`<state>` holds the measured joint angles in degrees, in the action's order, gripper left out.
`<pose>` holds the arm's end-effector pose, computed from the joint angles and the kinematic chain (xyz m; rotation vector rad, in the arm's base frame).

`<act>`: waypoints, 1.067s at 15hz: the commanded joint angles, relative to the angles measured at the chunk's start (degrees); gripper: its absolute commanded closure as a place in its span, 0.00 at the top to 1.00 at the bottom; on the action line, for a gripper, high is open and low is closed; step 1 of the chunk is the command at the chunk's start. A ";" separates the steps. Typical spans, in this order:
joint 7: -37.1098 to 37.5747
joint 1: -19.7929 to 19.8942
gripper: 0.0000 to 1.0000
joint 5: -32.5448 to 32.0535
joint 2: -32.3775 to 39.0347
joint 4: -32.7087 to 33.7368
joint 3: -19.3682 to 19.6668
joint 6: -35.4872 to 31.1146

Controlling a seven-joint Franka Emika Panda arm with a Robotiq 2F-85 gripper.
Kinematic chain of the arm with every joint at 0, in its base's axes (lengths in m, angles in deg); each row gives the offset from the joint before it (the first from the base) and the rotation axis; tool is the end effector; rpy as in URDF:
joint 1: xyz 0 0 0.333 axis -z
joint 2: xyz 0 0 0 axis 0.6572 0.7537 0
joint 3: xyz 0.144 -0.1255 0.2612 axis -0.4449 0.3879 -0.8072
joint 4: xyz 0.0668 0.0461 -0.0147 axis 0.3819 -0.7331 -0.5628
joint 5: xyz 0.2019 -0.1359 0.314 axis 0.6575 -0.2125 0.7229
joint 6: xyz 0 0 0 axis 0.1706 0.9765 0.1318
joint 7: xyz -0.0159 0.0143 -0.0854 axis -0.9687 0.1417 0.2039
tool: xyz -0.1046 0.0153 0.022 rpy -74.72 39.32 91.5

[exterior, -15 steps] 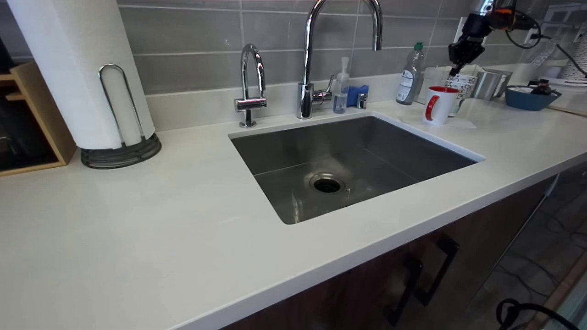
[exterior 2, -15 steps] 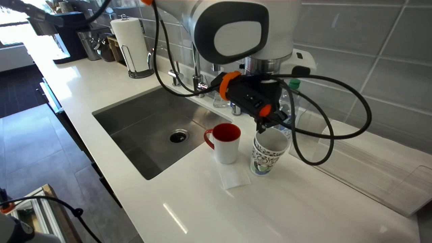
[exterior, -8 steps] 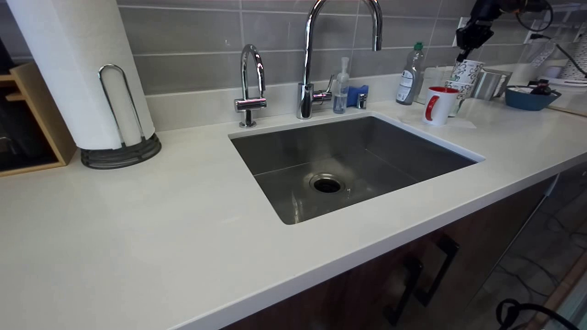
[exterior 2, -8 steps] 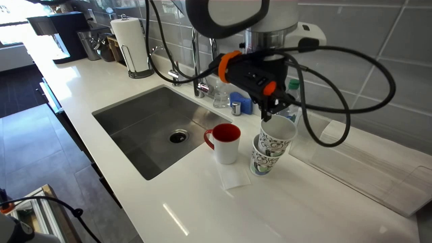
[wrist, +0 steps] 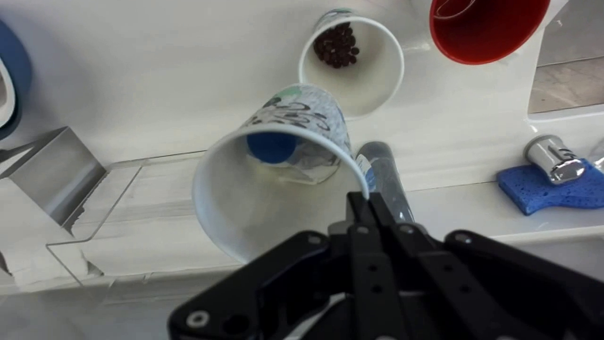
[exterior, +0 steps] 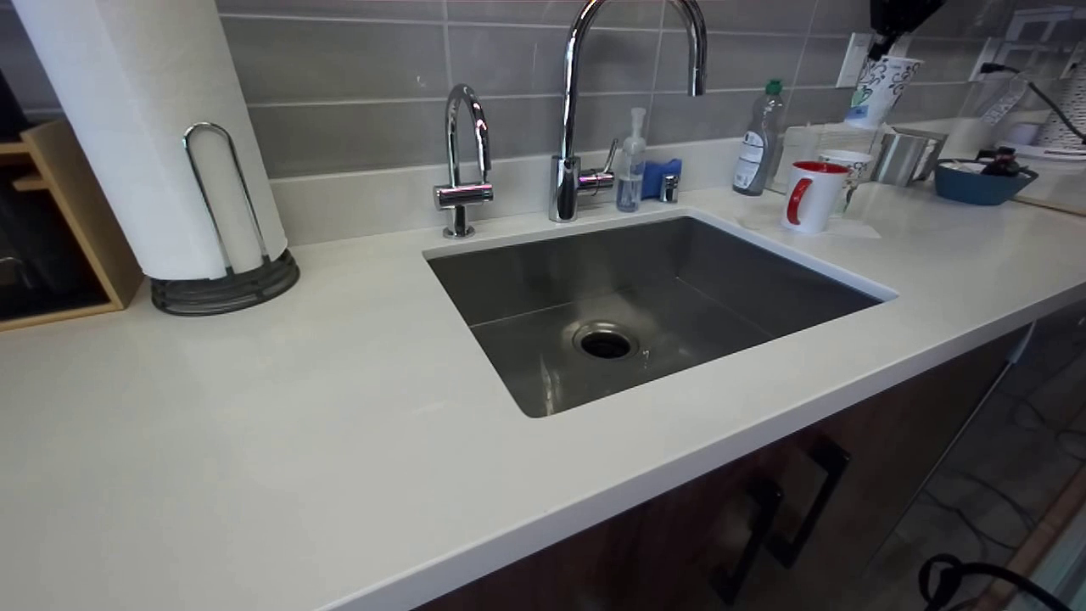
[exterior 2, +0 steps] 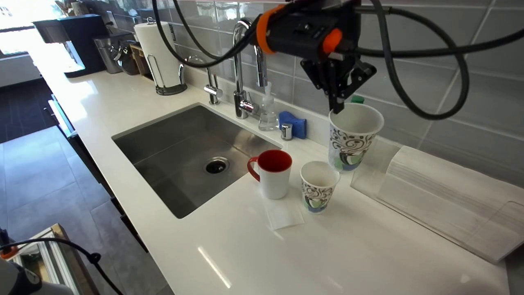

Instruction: Move the two paper cups to the left and then unstuck the paper cups

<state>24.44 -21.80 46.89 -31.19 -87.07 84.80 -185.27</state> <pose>0.5324 -0.3208 0.5279 2.9796 -0.4056 0.4562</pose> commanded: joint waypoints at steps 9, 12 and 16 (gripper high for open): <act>4.75 0.59 0.01 -0.93 8.24 2.59 3.40 -5.83; 5.67 1.48 0.01 0.46 12.31 3.39 3.20 -6.94; 5.20 2.85 0.01 3.25 16.96 4.02 2.20 -8.06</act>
<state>29.43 -20.49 47.61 -18.05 -85.66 88.17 -192.75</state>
